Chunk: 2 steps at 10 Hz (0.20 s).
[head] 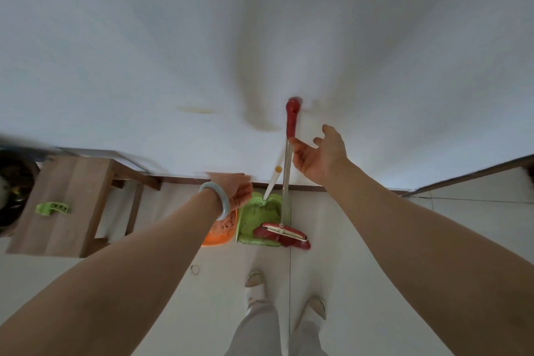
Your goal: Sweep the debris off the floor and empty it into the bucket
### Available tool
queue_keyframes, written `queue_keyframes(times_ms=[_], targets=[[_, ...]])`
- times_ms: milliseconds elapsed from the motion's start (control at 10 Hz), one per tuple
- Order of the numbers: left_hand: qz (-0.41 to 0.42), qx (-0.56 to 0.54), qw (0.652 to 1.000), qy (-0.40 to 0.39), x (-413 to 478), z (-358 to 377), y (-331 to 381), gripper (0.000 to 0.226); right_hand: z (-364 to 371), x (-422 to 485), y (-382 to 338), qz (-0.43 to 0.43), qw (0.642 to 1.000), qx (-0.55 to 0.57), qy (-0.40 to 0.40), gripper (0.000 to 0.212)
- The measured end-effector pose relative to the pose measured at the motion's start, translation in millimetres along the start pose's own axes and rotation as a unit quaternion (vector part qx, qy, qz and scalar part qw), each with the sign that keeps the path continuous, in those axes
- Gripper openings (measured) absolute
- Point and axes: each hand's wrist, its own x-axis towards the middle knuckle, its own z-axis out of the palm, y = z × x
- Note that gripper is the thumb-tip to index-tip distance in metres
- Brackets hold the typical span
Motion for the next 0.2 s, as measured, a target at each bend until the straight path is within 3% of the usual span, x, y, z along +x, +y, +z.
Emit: queue_keyframes(times_ms=[200], targets=[[0.02,0.0,1.0,-0.003,-21,15,7,0.009,7,-21,-6,-0.002,1.0,-0.005,0.011,0.039]])
